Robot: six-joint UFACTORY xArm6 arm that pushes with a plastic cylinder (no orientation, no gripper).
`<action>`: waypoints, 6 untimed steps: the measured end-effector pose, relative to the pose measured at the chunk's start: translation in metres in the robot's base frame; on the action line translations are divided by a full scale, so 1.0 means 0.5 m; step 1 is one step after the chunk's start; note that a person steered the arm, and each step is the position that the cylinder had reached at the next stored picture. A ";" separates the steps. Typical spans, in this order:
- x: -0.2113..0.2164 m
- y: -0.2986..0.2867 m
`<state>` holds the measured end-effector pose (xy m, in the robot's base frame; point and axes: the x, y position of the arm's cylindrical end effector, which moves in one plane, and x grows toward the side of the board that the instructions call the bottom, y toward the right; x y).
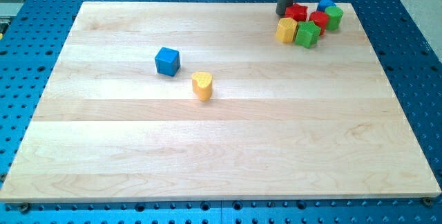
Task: Place the arm top right corner of the board
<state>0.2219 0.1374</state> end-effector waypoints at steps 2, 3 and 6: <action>0.161 -0.195; 0.343 -0.114; 0.114 0.334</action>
